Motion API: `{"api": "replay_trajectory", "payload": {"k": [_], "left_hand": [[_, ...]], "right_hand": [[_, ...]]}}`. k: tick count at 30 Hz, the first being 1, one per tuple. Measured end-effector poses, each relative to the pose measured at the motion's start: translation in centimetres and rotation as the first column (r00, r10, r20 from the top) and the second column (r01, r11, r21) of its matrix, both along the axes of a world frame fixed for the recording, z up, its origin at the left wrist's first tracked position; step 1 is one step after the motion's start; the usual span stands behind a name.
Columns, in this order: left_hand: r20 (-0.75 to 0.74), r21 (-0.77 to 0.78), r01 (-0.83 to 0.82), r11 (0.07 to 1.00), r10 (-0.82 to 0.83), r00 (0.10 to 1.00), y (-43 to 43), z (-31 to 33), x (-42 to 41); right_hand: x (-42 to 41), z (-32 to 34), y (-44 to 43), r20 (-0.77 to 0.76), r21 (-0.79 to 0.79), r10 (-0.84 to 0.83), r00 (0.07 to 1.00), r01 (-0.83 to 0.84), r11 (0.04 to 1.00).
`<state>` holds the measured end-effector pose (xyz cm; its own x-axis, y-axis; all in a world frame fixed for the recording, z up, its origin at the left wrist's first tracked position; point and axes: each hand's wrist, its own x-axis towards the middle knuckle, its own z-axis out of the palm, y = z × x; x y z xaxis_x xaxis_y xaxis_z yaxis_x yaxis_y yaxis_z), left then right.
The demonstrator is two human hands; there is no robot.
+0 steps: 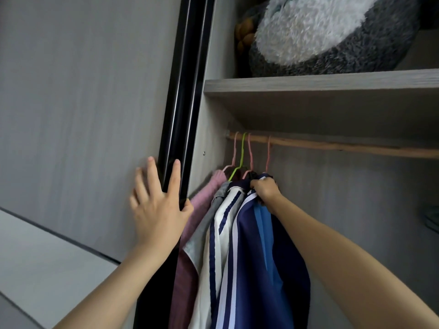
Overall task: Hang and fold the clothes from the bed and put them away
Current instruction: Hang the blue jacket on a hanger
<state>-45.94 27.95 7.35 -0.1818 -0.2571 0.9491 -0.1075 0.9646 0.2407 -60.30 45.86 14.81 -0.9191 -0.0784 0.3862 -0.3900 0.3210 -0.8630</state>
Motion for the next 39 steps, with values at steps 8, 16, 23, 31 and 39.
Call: {"api": "replay_trajectory", "payload": {"k": [8, 16, 23, 31, 39], "left_hand": [[-0.109, -0.092, 0.005, 0.996, -0.015, 0.994, 1.7, -0.8, 0.4], [-0.058, -0.324, 0.289, 0.901, -0.324, 0.944, 9.4, -2.1, -1.6], [0.017, -0.332, 0.425, 0.842, -0.445, 0.895, 17.3, -1.9, -5.0], [0.351, -0.029, 0.689, 0.724, -0.638, 0.685, 26.6, -3.7, -8.4], [0.339, -0.050, 0.787, 0.615, -0.731, 0.593, 31.0, -4.5, -8.8]], "right_hand": [[1.0, 0.2, 3.1, 0.001, 0.218, -0.087, 0.996, 0.085, 0.972], [0.7, -1.7, 11.5, -0.152, 0.275, -0.273, 0.950, 0.306, 0.912], [5.3, -1.9, 25.4, -0.462, 0.484, -0.666, 0.585, 0.796, 0.363], [14.4, -4.1, 38.0, -0.797, 0.466, -0.531, 0.287, 0.852, -0.238], [17.9, -4.3, 42.2, -0.700, 0.687, -0.630, 0.336, 0.557, -0.466]]}}
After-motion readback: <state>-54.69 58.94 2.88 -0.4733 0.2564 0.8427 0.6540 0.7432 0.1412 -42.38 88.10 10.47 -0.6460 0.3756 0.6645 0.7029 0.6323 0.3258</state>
